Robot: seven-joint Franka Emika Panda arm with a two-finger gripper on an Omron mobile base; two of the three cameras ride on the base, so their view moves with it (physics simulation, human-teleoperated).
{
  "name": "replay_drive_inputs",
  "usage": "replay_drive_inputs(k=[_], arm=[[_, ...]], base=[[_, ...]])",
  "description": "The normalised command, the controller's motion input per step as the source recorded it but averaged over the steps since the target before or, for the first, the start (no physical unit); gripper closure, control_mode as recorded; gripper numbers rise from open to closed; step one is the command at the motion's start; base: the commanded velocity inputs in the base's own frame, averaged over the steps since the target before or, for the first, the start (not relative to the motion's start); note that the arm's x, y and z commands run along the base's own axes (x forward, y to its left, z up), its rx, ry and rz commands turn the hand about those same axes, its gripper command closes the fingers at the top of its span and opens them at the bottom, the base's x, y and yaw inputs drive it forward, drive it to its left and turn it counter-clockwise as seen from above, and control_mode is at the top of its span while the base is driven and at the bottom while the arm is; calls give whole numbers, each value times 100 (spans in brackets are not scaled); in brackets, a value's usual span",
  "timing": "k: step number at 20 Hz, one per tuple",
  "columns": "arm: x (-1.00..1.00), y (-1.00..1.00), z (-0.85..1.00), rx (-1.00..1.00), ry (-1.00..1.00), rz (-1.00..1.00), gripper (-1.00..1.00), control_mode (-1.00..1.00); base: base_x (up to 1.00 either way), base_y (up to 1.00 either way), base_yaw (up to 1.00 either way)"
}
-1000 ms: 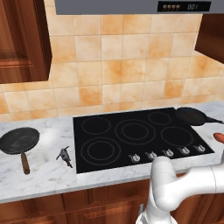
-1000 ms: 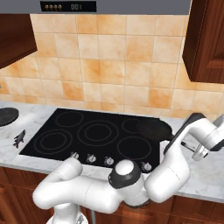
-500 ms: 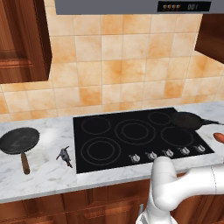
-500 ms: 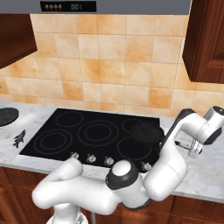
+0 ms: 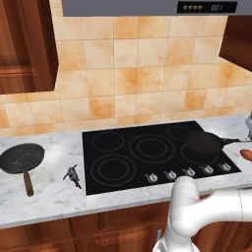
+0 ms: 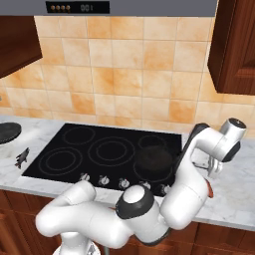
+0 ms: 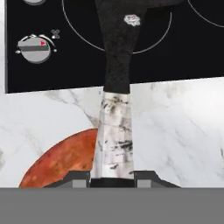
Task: Place both pans onto different burners. Then place the sweet potato and the fish on different pans.
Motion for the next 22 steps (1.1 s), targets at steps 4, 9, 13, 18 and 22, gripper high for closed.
replay_drive_inputs(k=[4, 9, 13, 18, 22], arm=[[21, 20, -1, -4, 0, 15, 100, -100], [30, 3, -6, -2, 0, 8, 100, -100], [37, 0, -9, 0, 0, 1, 100, -100], [32, 0, -20, 0, 0, 1, 100, -100], [25, -7, -30, 0, 0, 5, 100, -100]], base=[[0, 0, 0], [0, 0, 0], [0, 0, 0], [0, 0, 0], [0, 0, 0]])
